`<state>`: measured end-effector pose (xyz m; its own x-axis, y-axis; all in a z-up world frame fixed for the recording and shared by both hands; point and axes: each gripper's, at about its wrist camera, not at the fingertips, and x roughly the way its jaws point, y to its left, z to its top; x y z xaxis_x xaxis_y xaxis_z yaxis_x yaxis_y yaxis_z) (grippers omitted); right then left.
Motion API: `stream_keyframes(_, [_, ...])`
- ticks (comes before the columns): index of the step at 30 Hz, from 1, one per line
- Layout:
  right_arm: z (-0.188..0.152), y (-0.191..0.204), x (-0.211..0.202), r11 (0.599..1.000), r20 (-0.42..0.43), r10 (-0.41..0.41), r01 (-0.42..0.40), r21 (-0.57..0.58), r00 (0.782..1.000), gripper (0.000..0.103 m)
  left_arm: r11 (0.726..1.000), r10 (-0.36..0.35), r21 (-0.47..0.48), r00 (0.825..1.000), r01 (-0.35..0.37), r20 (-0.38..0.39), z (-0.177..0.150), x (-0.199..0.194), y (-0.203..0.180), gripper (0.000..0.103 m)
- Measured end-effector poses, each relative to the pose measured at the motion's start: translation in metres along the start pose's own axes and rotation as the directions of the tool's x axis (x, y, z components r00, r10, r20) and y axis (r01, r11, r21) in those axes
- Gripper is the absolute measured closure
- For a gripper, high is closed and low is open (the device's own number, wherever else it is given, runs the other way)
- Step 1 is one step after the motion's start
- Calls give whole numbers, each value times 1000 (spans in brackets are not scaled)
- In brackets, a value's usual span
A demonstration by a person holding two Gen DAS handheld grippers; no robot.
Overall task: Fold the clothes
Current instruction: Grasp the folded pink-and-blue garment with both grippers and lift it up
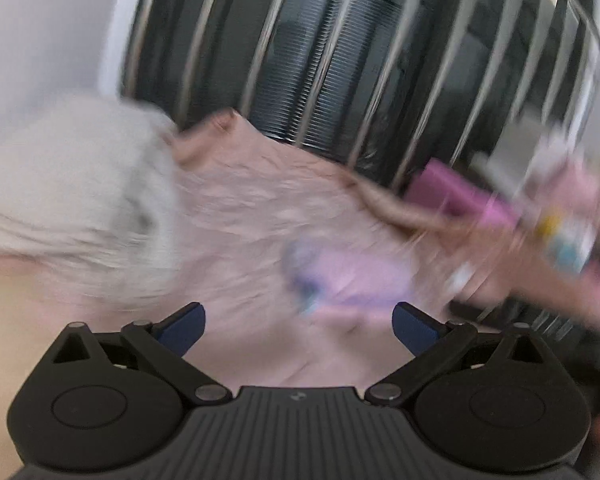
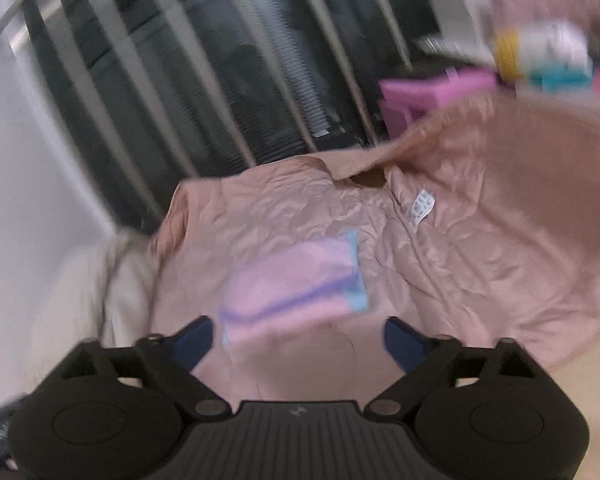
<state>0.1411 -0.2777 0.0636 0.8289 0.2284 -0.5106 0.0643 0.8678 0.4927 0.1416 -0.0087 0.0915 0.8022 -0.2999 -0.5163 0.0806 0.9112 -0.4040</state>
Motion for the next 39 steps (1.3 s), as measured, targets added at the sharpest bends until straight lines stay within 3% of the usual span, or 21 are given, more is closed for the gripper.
stream_keyframes(1, [11, -8, 12, 998, -15, 13, -12, 63, 1000, 30, 997, -28, -78, 998, 24, -50, 10, 21, 5, 22])
stream_keyframes(3, [27, -21, 37, 985, -49, 38, -30, 169, 998, 49, 978, -66, -207, 988, 37, -137, 26, 60, 12, 52])
stream_keyframes(5, [36, -29, 62, 977, -97, 40, -18, 214, 995, 56, 961, -92, -275, 980, 40, -179, 31, 94, 18, 54])
stream_keyframes(11, [40, -40, 111, 974, -180, -10, 50, 223, 984, 56, 922, -100, -388, 967, 2, -233, 25, 145, 35, 54])
stream_keyframes(12, [40, -42, 117, 973, -181, -5, 46, 227, 983, 56, 915, -105, -403, 965, -2, -242, 27, 148, 37, 59])
stream_keyframes(19, [36, -39, 131, 991, -116, -17, 32, 132, 993, 84, 932, -145, -354, 976, 79, -164, 33, 145, 31, 95])
stream_keyframes(20, [37, -36, 129, 993, -101, -15, 26, 111, 995, 95, 931, -150, -354, 978, 89, -147, 34, 142, 31, 100])
stream_keyframes(25, [41, -17, 113, 1000, 17, 0, 0, 21, 1000, 100, 925, -179, -347, 983, 156, -36, 40, 125, 25, 102])
stream_keyframes(29, [48, 2, 76, 999, 128, 54, -53, -12, 990, 101, 951, -158, -257, 985, 170, 66, 55, 85, -1, 103])
stream_keyframes(31, [49, 16, 37, 993, 201, 116, -112, -32, 973, 101, 975, -136, -153, 979, 160, 154, 64, 41, -27, 103])
stream_keyframes(32, [48, 24, 13, 988, 244, 153, -146, -46, 958, 101, 976, -150, -124, 967, 178, 206, 65, 14, -38, 103])
stream_keyframes(35, [41, 55, -72, 965, 367, 259, -229, -126, 893, 101, 969, -215, -48, 928, 241, 305, 69, -69, -62, 103])
stream_keyframes(39, [41, 105, -188, 926, 466, 361, -248, -286, 808, 101, 947, -312, 54, 861, 318, 402, 76, -180, -90, 103])
